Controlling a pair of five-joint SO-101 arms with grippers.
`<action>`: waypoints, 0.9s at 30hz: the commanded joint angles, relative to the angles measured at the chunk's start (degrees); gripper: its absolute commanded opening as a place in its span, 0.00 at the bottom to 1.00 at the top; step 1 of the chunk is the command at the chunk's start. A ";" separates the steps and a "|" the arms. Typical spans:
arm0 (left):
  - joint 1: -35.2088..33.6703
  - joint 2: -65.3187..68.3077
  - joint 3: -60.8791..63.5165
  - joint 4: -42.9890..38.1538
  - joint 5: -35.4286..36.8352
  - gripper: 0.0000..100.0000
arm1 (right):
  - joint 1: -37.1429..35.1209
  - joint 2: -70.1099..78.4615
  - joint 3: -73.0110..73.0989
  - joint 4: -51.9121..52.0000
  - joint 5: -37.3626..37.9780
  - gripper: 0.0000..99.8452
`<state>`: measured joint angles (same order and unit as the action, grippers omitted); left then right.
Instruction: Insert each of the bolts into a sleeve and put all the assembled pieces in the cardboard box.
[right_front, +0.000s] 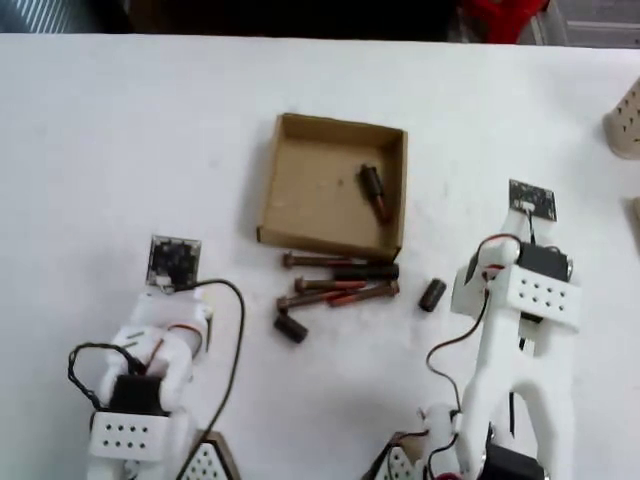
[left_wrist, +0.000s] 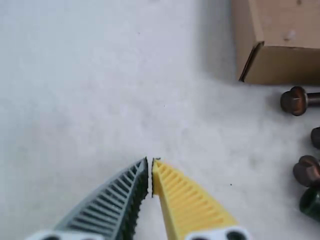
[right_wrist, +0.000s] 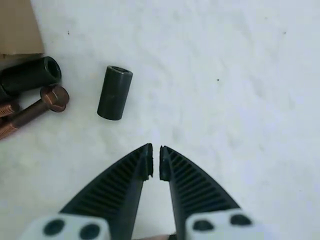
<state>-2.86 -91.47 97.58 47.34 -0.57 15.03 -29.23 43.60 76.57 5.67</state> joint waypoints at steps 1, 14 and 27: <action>-0.40 -0.66 -0.70 0.09 -0.70 0.05 | -2.68 -1.63 -0.26 -1.01 0.62 0.02; -0.40 -0.66 -0.70 0.09 -0.70 0.05 | -9.80 6.90 -0.35 -13.67 -14.95 0.09; -0.31 -0.66 -0.62 -0.26 -0.70 0.05 | -11.82 23.78 -7.30 -17.71 -17.58 0.09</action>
<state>-2.86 -91.47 97.58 47.34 -0.57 3.96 -5.32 38.95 59.25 -11.38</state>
